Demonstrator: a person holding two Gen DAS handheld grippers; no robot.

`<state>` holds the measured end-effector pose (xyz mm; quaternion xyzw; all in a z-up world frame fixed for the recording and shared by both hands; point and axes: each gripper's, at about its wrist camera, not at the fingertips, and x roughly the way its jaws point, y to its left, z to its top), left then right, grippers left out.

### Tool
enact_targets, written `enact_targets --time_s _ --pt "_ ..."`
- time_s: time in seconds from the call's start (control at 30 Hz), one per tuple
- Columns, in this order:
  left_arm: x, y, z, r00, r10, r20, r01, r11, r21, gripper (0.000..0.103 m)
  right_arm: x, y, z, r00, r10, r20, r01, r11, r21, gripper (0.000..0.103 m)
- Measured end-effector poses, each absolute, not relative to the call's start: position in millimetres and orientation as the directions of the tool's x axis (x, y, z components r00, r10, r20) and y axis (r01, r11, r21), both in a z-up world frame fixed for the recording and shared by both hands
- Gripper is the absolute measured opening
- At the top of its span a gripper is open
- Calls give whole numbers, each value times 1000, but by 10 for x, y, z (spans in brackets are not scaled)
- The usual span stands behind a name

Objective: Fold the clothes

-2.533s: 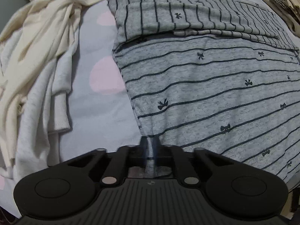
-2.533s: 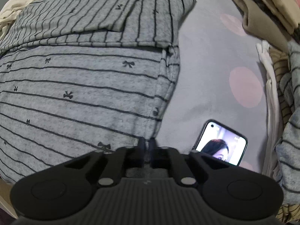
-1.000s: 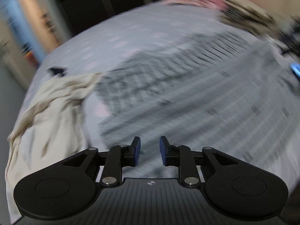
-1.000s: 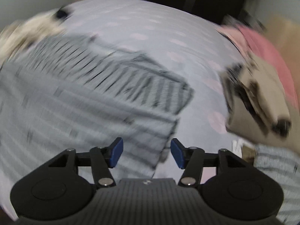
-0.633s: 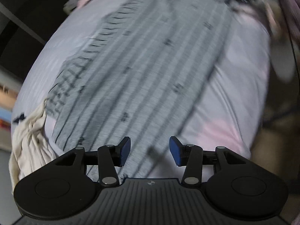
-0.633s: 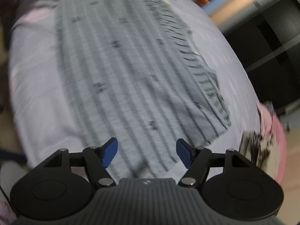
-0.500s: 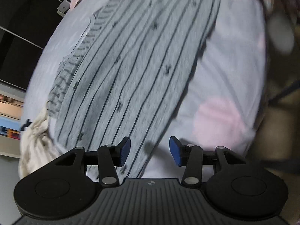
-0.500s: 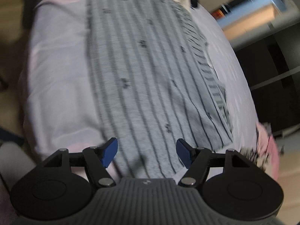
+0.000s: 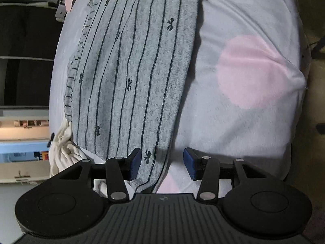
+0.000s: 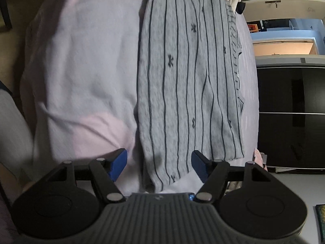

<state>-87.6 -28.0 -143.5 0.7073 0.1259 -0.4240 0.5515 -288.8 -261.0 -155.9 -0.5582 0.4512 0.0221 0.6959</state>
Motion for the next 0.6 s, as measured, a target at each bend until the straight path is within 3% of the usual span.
enact_targets --time_s 0.1,0.27,0.37,0.47,0.5,0.57,0.6 --pt "-829 -302 -1475 616 -300 -728 639 -350 685 51 -2878 -2624 -1664 608 -487 -627 -545 318 -776 71" --pt "-794 -317 -1505 641 -324 -696 618 -318 718 50 -2856 -2645 -1716 631 -490 -602 -546 273 -793 71" --pt "-742 -366 -1524 663 -330 -672 613 -275 741 45 -2860 -2644 -1722 640 -490 -592 -540 262 -800 71" --pt "-747 -388 -1544 663 -325 -675 615 -277 738 28 -2856 -2631 -1710 641 -492 -589 -535 264 -802 68" --pt "-755 -393 -1546 663 -321 -676 616 -277 737 17 -2849 -2633 -1712 637 -492 -593 -537 269 -800 63" --pt "-771 -403 -1549 664 -315 -678 619 -278 735 11 -2833 -2640 -1729 627 -494 -603 -542 279 -792 46" --pt "-760 -412 -1537 667 -312 -677 621 -269 736 7 -2824 -2641 -1735 617 -499 -609 -545 287 -788 31"
